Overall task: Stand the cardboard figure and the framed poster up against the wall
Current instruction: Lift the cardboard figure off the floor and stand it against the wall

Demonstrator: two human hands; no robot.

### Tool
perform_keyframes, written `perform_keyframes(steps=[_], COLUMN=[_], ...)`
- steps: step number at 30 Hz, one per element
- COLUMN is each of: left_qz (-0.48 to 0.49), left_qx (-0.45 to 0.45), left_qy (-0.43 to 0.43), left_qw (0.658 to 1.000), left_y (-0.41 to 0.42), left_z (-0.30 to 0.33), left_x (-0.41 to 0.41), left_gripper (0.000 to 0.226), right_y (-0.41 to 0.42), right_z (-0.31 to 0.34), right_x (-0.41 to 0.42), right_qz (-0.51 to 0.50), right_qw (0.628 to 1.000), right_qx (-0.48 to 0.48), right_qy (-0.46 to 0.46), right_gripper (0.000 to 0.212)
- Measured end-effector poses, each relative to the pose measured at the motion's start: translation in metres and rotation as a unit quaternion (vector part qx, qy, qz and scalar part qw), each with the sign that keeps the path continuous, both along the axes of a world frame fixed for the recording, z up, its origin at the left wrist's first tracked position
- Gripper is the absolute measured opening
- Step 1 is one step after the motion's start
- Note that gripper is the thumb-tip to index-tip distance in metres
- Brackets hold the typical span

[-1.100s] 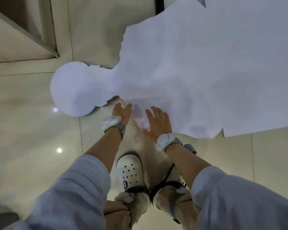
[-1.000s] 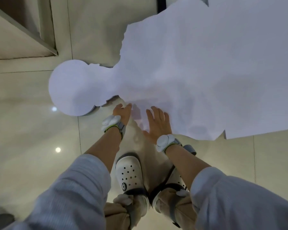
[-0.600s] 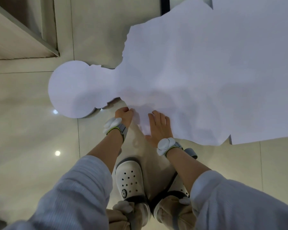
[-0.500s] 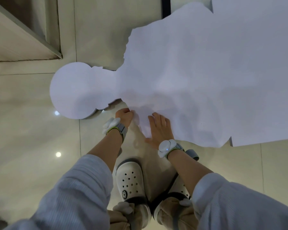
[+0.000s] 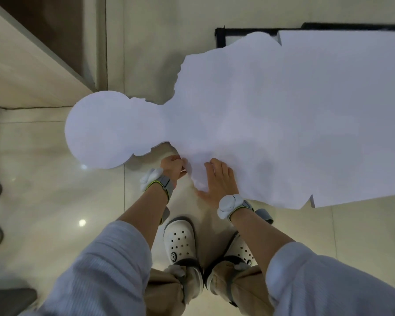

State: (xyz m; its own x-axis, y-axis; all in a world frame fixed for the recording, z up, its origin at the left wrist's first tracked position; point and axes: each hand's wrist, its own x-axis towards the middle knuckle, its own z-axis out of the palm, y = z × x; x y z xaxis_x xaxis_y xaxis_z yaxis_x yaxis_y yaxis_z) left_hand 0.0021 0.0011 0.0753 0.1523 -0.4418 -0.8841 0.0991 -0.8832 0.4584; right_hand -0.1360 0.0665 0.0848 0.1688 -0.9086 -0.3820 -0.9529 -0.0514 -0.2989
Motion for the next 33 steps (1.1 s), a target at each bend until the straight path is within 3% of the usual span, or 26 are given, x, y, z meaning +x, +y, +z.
perform_keyframes(steps=[8, 23, 33], left_qz=[-0.014, -0.049, -0.106], left_qx=[-0.033, -0.07, -0.169], left_qy=[0.012, 0.009, 0.043], left_qw=[0.999, 0.996, 0.979], left_y=[-0.004, -0.007, -0.013], left_z=[0.125, 0.298, 0.449], left_x=[-0.013, -0.062, -0.122], left_gripper=[0.023, 0.023, 0.008], right_y=[-0.007, -0.006, -0.01], right_z=[0.124, 0.283, 0.434], right_x=[-0.012, -0.053, -0.116], right_qz=[0.003, -0.026, -0.073], right_qw=[1.0, 0.999, 0.997], right_qx=[0.01, 0.003, -0.006], right_qy=[0.015, 0.037, 0.038], right_gripper=[0.077, 0.062, 0.057])
